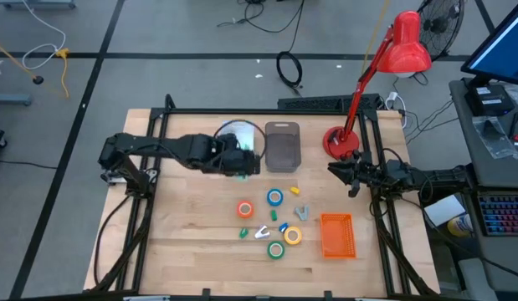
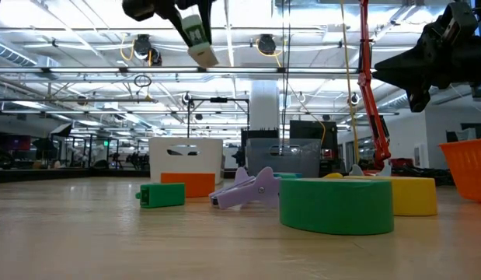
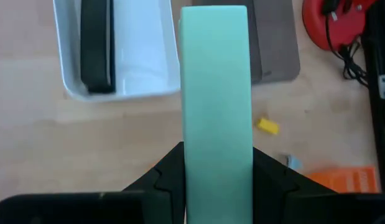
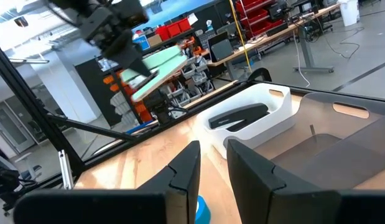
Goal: Pick and place Stapler, Stapler remover, tape
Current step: Put the light green stapler into the white bin
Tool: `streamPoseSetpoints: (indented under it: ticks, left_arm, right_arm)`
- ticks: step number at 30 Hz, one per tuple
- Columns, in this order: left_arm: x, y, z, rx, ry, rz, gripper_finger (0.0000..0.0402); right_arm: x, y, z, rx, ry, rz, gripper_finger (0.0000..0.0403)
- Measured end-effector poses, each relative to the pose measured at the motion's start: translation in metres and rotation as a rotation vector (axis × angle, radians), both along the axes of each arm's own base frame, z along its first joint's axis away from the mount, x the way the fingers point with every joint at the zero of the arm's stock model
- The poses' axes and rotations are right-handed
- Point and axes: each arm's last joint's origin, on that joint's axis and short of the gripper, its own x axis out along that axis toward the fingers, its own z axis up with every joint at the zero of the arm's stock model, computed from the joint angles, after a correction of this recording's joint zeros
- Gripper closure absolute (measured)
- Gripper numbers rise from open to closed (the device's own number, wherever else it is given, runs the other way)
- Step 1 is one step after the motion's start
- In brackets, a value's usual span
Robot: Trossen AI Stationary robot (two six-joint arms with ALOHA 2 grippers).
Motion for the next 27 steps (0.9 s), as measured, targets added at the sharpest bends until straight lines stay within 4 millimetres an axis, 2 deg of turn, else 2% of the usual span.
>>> streamPoseSetpoints:
  ticks: [19,27]
  left_arm:
    - [-0.009,0.093,0.000,0.113,0.096,0.047,0.0281]
    - [-0.015,0.114,0.001,0.127,0.119,0.065,0.0281]
  right_arm:
    - [0.000,0.000,0.000,0.000,0.001,0.000,0.0330]
    - [0.000,0.000,0.000,-0.042,0.011,-0.001,0.0330]
